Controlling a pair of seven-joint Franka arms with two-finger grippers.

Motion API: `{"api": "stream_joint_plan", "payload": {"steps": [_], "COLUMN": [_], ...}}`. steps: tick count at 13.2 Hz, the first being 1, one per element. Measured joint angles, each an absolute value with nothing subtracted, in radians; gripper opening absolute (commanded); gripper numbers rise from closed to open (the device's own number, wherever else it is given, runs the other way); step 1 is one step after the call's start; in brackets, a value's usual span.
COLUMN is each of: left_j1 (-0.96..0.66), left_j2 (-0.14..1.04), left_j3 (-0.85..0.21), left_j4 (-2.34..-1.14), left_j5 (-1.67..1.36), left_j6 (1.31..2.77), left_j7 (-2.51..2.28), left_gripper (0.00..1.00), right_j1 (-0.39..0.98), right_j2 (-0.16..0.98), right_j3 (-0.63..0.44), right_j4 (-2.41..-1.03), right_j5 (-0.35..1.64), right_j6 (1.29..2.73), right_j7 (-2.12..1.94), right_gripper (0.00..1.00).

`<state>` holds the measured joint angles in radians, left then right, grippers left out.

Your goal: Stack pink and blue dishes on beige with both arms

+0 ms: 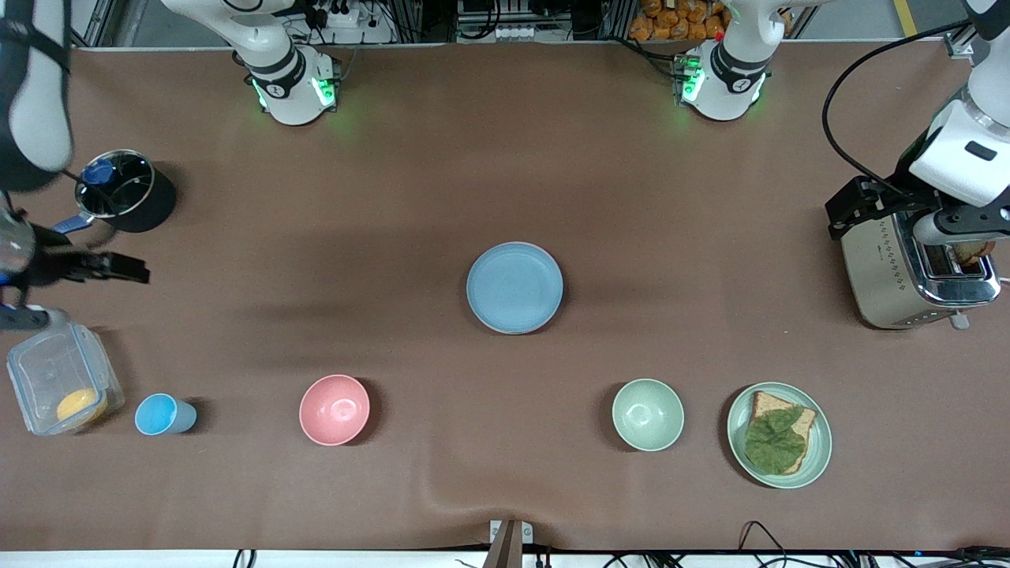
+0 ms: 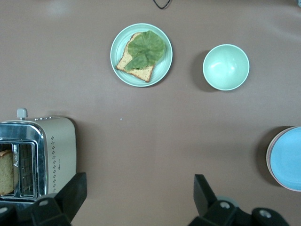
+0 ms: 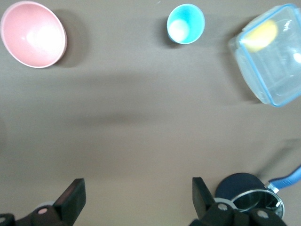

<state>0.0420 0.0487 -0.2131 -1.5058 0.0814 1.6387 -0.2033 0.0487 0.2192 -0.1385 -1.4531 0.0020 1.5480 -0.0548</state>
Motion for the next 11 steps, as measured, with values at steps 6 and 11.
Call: {"api": "stream_joint_plan", "payload": {"steps": [6, 11], "left_j1": [0.042, 0.043], "left_j2": [0.046, 0.047], "left_j3": [-0.213, -0.213], "left_j4": [-1.506, -1.507], "left_j5": [0.054, 0.048], "left_j6": [1.606, 1.574], "left_j7": [-0.203, -0.197], "left_gripper": [1.0, 1.0], "right_j1": [0.04, 0.039], "right_j2": [0.112, 0.113], "right_j3": [-0.121, -0.114], "right_j4": [-1.491, -1.491], "right_j5": [-0.009, -0.009], "right_j6": [1.581, 1.615], "right_j7": [-0.061, -0.06], "right_gripper": [1.0, 1.0]}}
